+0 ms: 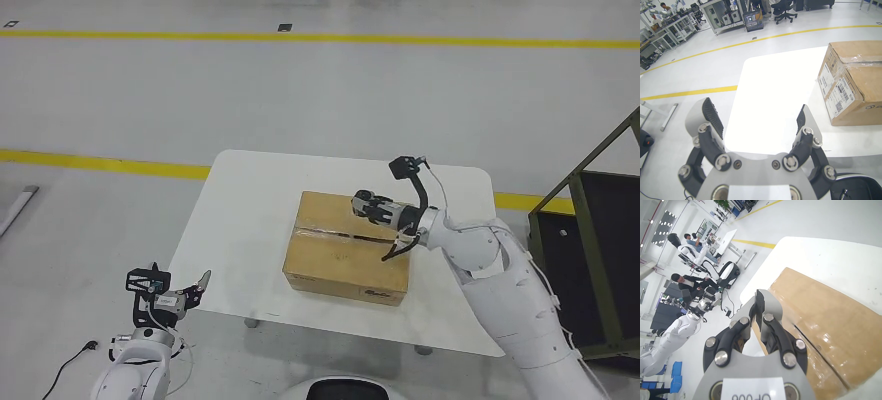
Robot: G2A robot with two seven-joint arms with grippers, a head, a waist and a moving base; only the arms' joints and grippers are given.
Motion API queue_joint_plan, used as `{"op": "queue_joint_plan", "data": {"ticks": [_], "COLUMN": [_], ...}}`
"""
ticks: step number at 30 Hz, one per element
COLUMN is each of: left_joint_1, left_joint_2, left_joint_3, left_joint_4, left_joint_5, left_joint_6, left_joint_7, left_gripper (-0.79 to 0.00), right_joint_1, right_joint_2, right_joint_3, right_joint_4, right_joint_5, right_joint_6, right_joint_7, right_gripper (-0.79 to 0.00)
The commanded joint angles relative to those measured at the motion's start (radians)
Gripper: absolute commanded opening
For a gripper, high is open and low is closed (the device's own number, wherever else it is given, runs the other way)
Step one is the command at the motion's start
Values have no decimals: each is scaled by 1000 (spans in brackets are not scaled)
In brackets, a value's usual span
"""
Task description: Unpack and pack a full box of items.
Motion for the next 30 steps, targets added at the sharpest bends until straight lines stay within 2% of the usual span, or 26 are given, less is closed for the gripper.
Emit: {"op": "queue_joint_plan", "data": {"ticks": [1, 6, 13, 19, 27, 30], "left_joint_1": [0, -9, -34, -34, -34, -49], "left_joint_2": [0, -2, -3, -3, -3, -7], "left_joint_3": [0, 24, 76, 76, 76, 103], "left_joint_4": [0, -34, -109, -109, -109, -116], "left_joint_5": [0, -40, -141, -141, -141, -191], "left_joint_6": [0, -60, -225, -225, -225, -242], "left_joint_7": [0, -14, -127, -127, -127, -124], "left_gripper": [0, 0, 0, 0, 0, 0], "right_joint_1": [25, 84, 147, 177, 167, 168], "right_joint_2": [-5, -16, -28, -37, -42, -44], "right_joint_3": [-17, -56, -89, -116, -133, -138], "right_joint_4": [15, 38, 65, 83, 81, 77], "right_joint_5": [11, 23, 34, 35, 38, 38], "right_joint_6": [3, 2, 26, 39, 40, 44], "right_joint_7": [-5, 8, 21, 17, 10, 9], "right_gripper": [-785, -785, -785, -785, -785, -785]}}
